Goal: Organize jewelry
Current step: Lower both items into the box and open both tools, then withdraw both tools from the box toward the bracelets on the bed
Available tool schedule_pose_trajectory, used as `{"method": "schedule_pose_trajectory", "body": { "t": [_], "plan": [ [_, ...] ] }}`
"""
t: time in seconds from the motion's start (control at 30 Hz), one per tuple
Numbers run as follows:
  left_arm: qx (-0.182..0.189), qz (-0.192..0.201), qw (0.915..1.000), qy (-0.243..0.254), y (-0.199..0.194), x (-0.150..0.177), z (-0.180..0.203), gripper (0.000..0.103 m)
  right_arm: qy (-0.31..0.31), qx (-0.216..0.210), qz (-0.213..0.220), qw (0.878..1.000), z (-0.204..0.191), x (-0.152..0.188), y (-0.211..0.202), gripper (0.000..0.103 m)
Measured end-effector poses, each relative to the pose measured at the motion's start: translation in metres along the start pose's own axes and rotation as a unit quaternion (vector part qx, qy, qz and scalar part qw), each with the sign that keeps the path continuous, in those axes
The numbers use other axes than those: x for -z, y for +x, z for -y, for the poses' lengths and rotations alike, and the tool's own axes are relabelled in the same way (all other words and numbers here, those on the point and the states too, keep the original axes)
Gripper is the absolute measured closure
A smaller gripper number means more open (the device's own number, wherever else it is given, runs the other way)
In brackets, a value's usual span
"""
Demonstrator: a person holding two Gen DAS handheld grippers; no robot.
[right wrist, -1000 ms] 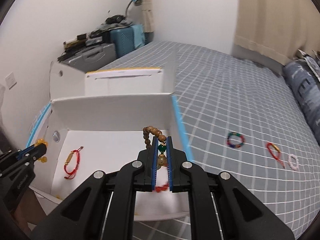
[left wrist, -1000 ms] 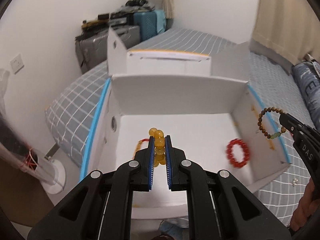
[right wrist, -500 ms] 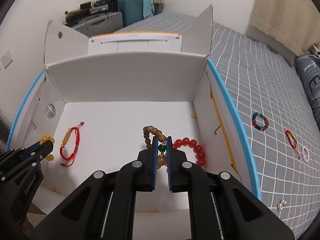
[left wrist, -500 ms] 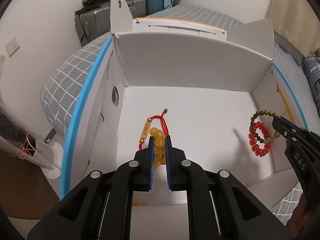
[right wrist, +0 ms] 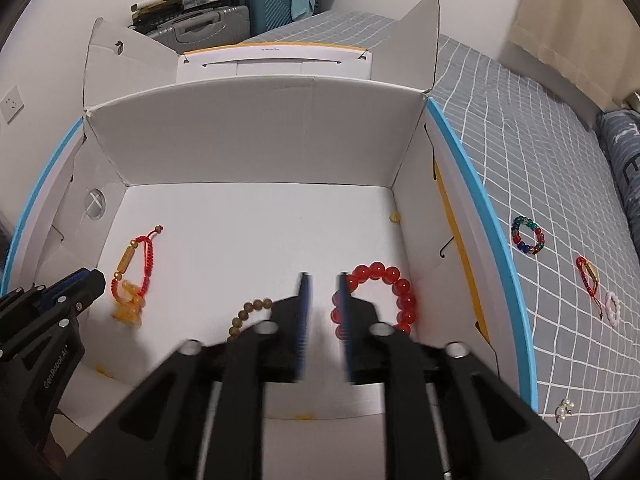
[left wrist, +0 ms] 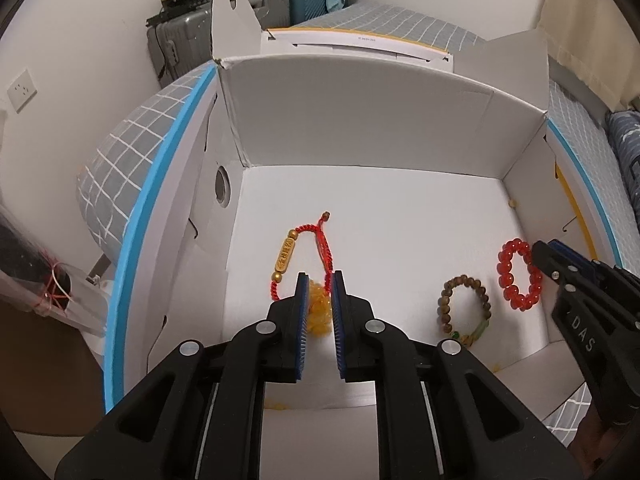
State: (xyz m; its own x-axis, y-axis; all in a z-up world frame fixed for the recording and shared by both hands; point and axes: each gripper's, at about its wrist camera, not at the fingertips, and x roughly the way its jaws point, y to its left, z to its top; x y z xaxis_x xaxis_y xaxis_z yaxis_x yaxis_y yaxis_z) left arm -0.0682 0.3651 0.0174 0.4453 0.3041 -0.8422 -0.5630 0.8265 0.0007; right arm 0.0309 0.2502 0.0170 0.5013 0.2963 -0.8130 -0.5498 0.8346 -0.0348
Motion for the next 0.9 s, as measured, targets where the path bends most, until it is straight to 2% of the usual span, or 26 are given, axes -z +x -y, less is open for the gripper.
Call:
{"method": "schedule_pose_trajectory", "body": {
  "t": [0.07, 0.17, 0.27, 0.33, 0.4, 0.67, 0.9],
  "plan": [
    [-0.004, 0.005, 1.0000, -0.002, -0.004, -0.001, 0.000, 0.057, 0.007, 0.001, 0.012, 1.000, 0.003, 0.000, -0.006, 0.042],
    [-0.011, 0.020, 0.9997, -0.004, -0.011, -0.003, -0.001, 0.043, 0.009, 0.012, 0.028, 1.000, 0.006, -0.003, -0.014, 0.031],
    [0.000, 0.027, 0.9996, -0.006, -0.018, -0.004, 0.001, 0.031, 0.006, 0.019, 0.038, 0.999, 0.010, -0.006, -0.022, 0.021],
    [-0.013, 0.038, 0.9992, 0.000, -0.022, -0.005, 0.006, 0.021, 0.006, 0.034, 0.047, 0.998, 0.015, -0.007, -0.028, 0.015],
    [-0.021, 0.048, 0.9986, 0.002, -0.027, -0.005, 0.010, 0.019, 0.011, 0.050, 0.054, 0.997, 0.022, -0.008, -0.033, 0.012],
    [-0.001, 0.064, 0.9979, 0.007, -0.041, -0.007, 0.031, 0.006, 0.038, 0.070, 0.064, 0.995, 0.063, -0.006, -0.050, 0.008],
    [0.041, 0.087, 0.9951, 0.026, -0.062, -0.010, 0.074, 0.006, 0.056, 0.087, 0.071, 0.992, 0.108, 0.004, -0.072, 0.008]
  ]
}}
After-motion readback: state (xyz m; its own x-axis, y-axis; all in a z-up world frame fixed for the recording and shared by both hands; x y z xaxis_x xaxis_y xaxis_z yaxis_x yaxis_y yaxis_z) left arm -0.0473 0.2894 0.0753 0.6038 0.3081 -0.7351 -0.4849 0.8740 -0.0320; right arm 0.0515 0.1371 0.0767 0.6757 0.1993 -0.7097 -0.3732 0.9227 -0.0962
